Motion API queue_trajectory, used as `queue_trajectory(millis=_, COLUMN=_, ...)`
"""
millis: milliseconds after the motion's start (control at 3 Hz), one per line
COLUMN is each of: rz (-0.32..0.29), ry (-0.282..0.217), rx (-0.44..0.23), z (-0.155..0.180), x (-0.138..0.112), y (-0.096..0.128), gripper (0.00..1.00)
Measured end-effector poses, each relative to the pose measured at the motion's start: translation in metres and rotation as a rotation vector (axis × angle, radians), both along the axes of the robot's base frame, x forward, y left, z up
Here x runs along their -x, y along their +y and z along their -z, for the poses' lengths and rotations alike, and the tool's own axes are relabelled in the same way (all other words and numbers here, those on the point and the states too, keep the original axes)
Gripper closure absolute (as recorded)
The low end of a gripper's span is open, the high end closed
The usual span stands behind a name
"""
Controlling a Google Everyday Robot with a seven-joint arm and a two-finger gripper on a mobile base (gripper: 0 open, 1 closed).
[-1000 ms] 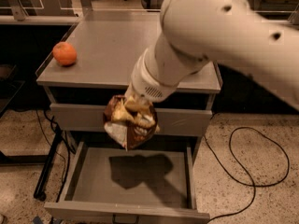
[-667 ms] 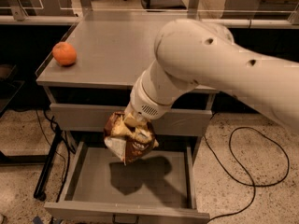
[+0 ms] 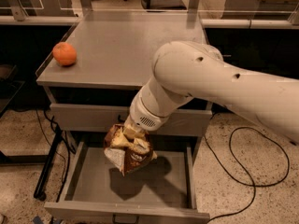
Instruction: Place brown chip bag into middle drawer
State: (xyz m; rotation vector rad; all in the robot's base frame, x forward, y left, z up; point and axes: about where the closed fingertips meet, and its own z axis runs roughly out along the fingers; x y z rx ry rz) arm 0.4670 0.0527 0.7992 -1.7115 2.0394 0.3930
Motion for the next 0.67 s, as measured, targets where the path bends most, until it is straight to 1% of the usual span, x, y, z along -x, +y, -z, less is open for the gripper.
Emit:
queue_trajectory(millis=333, rz=0.020, ry=0.063, rx=-0.016, z=0.032, x=0.004, y=0.005, gripper=1.00)
queue_trajectory(millis=667, rz=0.091, ry=0.150, rx=-0.026, z=0.098, x=0.003, y=0.009, gripper=1.00)
